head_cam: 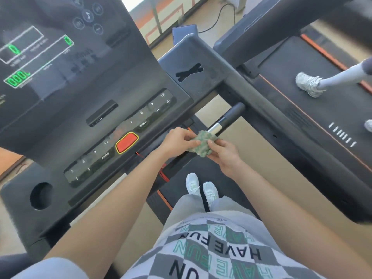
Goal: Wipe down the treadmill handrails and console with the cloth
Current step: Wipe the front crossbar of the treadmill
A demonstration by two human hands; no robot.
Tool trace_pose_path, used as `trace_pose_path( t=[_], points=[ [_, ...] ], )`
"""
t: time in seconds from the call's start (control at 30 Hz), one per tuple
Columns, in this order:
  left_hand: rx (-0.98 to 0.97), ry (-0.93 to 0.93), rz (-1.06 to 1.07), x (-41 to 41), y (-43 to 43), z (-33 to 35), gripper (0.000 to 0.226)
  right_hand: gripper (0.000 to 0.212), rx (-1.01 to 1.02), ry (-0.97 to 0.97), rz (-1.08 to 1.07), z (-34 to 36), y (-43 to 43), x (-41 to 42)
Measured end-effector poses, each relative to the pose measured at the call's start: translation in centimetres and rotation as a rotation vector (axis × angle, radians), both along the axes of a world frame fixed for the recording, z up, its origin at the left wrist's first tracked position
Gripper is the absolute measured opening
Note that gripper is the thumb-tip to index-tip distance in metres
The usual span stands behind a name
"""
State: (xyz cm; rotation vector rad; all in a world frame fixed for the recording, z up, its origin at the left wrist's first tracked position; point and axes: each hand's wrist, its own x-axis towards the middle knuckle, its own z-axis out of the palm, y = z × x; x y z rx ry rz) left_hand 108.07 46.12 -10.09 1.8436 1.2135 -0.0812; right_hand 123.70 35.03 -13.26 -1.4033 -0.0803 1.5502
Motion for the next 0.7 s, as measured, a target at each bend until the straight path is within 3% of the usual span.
trace_pose_path(
  t=[0.2, 0.37, 0.57, 0.7],
  points=[
    [0.035, -0.116, -0.049, 4.6, 1.5, -0.9, 0.026, 0.012, -0.035, -0.19, -0.227, 0.5, 1.9, 2.4],
    [0.029, -0.202, -0.055, 8.0, 2.3, -1.3, 0.026, 0.023, -0.028, -0.263, -0.26, 0.4, 2.7, 4.9],
    [-0.049, -0.209, 0.003, 11.1, 3.3, -0.9, 0.037, 0.025, -0.015, -0.211, -0.244, -0.1, 3.0, 7.3],
    [-0.047, -0.219, 0.043, 12.6, 3.6, -0.8, 0.03, 0.016, 0.013, -0.13, -0.271, 0.2, 3.2, 7.5]
  ],
)
